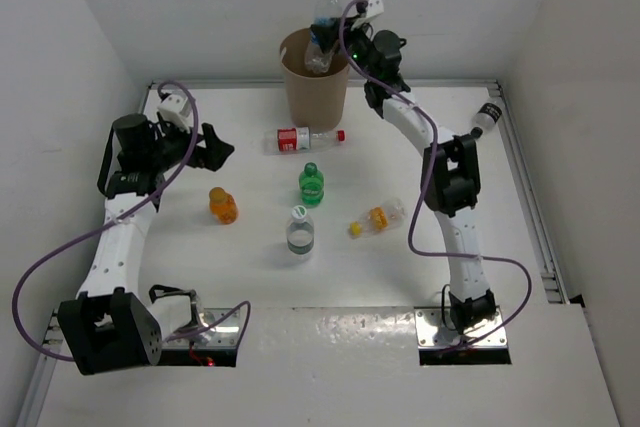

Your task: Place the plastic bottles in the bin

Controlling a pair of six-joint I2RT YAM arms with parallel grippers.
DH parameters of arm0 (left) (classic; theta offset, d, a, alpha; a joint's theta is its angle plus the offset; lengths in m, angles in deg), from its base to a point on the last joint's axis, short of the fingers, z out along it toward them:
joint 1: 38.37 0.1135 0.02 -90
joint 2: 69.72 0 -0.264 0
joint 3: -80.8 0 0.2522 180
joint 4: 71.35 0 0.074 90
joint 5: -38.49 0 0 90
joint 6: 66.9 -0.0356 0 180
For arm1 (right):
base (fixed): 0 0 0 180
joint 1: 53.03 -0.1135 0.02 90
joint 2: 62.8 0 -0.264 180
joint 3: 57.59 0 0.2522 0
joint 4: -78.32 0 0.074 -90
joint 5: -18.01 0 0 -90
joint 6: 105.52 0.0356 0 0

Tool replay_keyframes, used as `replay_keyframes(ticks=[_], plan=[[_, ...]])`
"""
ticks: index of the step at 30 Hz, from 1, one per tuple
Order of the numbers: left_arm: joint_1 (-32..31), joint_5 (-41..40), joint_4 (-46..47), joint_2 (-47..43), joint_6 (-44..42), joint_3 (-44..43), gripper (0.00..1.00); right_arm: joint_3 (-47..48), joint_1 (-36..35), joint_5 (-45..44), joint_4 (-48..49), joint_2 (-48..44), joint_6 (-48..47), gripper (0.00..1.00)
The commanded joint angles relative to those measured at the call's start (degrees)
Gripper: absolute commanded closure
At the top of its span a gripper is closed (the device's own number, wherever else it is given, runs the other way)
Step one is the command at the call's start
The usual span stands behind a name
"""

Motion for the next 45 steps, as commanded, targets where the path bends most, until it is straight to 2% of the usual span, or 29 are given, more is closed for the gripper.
replay_keyframes(ticks=[1,2,3,6,7,8,12,15,16,18,19,20,21,22,23,24,25,28,30,32,35,39,42,45], plan=[[0.7,1.6,1.7,-3.5,-0.7,1.6,0.00,0.6,0.1,-1.9,8.0,-0.9,-4.6,0.98],[0.7,1.6,1.1,-3.5,-1.4,1.6,0.00,0.5,-0.2,-1.8,7.6,-0.9,-5.8,0.93],[0.7,1.6,1.1,-3.5,-2.1,1.6,0.00,-0.4,-0.4,-1.8,7.4,-1.1,-6.1,0.76],[0.0,2.2,1.1,-3.0,-3.4,2.1,0.00,-2.3,-0.6,-1.0,6.6,-3.1,-7.2,0.36],[-0.7,2.2,1.1,-2.2,-4.2,1.1,0.00,-3.3,-0.9,-0.8,6.3,-5.1,-7.7,0.20],[-1.3,2.2,1.1,-1.1,-5.2,0.4,0.00,-4.6,-0.9,-0.6,6.2,-6.4,-8.2,0.15],[-4.3,4.9,-2.5,4.7,-11.9,-6.7,0.00,-8.6,-0.8,1.2,5.9,-12.8,-9.0,0.11],[-5.8,12.4,-10.0,7.2,-20.8,-11.8,0.00,-13.7,0.6,2.7,3.8,-18.0,-8.2,0.10],[-5.8,13.7,-11.5,7.2,-24.7,-11.8,0.00,-16.4,1.0,2.9,3.5,-22.8,-6.6,0.10],[-6.3,15.7,-17.2,4.2,-29.2,-11.8,0.09,-21.4,3.0,4.1,1.4,-26.3,-5.5,0.10],[-6.3,16.6,-19.9,2.9,-32.3,-11.0,0.13,-25.0,3.6,5.9,0.5,-31.5,-4.5,0.10],[-6.3,18.0,-27.5,1.7,-40.8,-10.3,0.19,-28.6,5.4,6.5,-0.3,-33.2,-4.4,0.10],[-6.3,18.7,-32.0,-0.6,-45.5,-10.3,0.20,-32.1,6.1,7.0,-2.1,-34.8,-4.4,0.10],[-6.3,19.5,-36.8,-1.6,-51.0,-9.6,0.20,-33.8,7.1,8.7,-3.9,-37.8,-4.4,0.10],[-7.8,20.1,-41.0,-2.5,-60.0,-9.6,0.14,-38.6,8.4,8.9,-5.8,-40.9,-5.1,0.10],[-8.7,20.1,-47.8,-4.4,-63.5,-9.1,0.08,-40.3,9.1,9.3,-8.2,-43.6,-5.1,0.10],[-11.0,20.1,-49.7,-5.3,-66.5,-7.8,0.04,-41.5,10.3,9.9,-10.6,-44.9,-5.4,0.10],[-14.8,19.5,-49.7,-7.8,-66.5,-5.3,0.00,-47.6,13.7,10.7,-15.7,-50.7,-5.4,0.10],[-18.7,19.5,-47.6,-8.3,-63.4,-2.9,0.00,-52.3,16.3,11.4,-17.3,-55.1,-5.0,0.10],[-21.5,18.9,-42.5,-8.9,-59.8,-1.2,0.00,-55.7,17.2,12.4,-21.1,-58.2,-5.2,0.10],[-29.1,17.4,-35.1,-8.2,-50.4,-0.5,0.00,-61.3,19.2,13.2,-24.6,-63.9,-5.9,0.09],[-35.2,12.4,-27.7,-4.9,-44.8,0.0,0.00,-67.8,23.1,13.3,-28.3,-70.1,-6.5,0.09],[-38.3,8.9,-18.9,-2.3,-39.7,1.8,0.00,-70.1,25.4,13.6,-31.0,-73.1,-6.5,0.09],[-39.4,7.1,-14.9,-1.5,-38.0,4.4,0.00,-71.5,26.4,14.3,-33.1,-76.1,-6.7,0.07]])
